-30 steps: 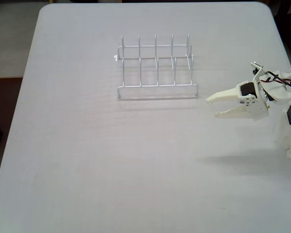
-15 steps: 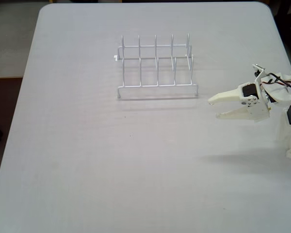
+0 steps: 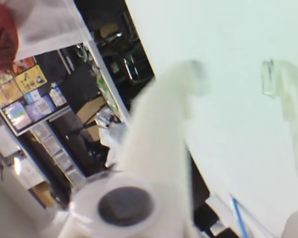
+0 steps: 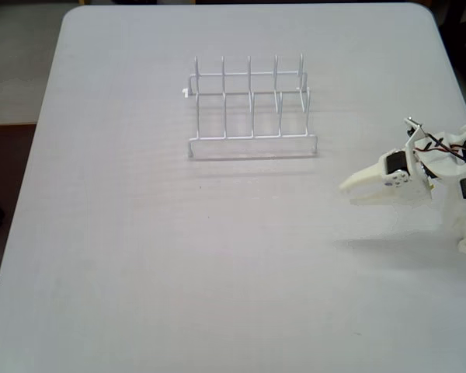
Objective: Would you please take all the plates for me?
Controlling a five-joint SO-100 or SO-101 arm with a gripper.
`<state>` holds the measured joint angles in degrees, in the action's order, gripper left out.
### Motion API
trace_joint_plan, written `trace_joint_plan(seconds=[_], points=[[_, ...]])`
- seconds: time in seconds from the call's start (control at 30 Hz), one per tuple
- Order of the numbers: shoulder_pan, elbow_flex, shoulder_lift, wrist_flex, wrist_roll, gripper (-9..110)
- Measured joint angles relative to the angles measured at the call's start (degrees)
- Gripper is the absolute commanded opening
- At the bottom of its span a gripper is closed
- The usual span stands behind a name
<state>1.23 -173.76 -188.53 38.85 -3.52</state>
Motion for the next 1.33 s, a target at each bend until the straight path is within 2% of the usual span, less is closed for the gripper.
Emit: trace_joint_plan(seconds=[0.43, 1.33], points=[[-0.1, -6.0, 0.0, -3.5, 1.3, 0], [-0.1, -6.1, 0.0, -2.2, 4.0, 0]])
